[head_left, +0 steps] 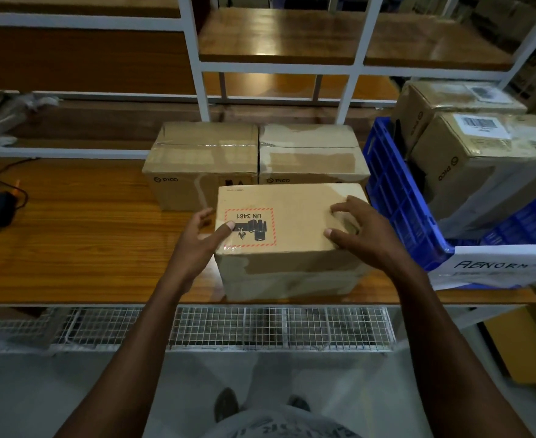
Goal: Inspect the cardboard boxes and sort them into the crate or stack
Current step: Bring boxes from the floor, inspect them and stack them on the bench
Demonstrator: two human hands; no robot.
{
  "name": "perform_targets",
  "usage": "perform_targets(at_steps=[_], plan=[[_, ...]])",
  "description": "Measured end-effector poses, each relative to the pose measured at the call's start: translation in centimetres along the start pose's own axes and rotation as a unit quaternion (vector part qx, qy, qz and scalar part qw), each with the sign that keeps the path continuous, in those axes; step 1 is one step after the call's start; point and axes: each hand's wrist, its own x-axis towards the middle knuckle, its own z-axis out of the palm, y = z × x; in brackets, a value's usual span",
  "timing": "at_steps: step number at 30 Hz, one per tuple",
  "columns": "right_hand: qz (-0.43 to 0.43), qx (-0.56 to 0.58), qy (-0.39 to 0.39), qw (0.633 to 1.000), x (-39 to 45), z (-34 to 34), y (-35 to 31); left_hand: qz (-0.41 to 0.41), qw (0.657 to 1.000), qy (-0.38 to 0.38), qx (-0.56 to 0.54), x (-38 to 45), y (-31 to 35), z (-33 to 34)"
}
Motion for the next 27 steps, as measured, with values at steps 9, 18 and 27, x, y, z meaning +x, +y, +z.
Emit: perform_targets(at_steps=[9, 18, 27], plan=[[0.018, 0.031, 0.054, 0.998, -0.9, 0.9, 0.8, -0.021, 0.996, 0.025, -0.080, -0.7, -0.7, 1.7], [0.020, 0.097, 0.045, 0.994, 0.0, 0.3, 1.5, 0.038, 0.995, 0.054, -0.072, -1.8, 2.2, 2.4], [0.059, 0.279, 0.021, 0.958, 0.9, 1.6, 2.8, 0.216, 0.975, -0.020, 0.039, -0.5, 9.0, 0.7]])
